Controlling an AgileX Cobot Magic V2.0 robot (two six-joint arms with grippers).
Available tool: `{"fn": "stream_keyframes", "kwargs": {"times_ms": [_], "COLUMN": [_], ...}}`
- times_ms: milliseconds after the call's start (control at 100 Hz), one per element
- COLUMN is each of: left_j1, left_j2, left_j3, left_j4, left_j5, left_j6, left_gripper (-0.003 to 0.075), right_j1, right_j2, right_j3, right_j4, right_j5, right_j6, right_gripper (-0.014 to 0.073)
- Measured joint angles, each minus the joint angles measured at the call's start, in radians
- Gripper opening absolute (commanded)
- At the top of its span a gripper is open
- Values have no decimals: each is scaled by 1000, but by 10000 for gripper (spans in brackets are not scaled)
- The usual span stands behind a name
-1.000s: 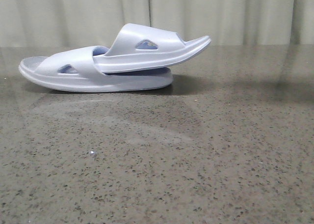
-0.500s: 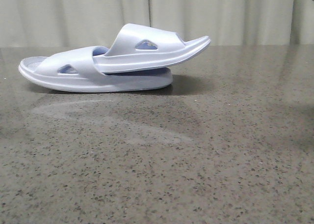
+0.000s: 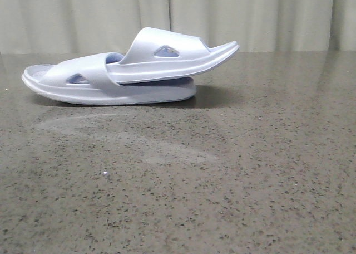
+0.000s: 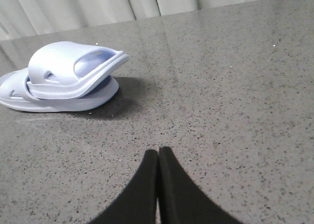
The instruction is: Insert blue slippers together front up
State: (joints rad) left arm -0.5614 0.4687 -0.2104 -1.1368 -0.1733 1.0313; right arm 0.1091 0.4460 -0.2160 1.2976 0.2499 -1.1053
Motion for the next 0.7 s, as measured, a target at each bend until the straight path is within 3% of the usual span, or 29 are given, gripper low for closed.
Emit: {"fn": "stream_keyframes", "kwargs": {"times_ms": [700], "left_j1": [-4], "left_j2": [-7], "left_j3": [2], "left_j4": [-41], "left_j5": [-26], "left_j6": [0], "left_gripper": [15], "right_j1": [0], "right_j2": [0], "right_j3": [7], "right_j4": [33], "right_j5": [8], "right_j6": [-3], "right_gripper": [-99]}}
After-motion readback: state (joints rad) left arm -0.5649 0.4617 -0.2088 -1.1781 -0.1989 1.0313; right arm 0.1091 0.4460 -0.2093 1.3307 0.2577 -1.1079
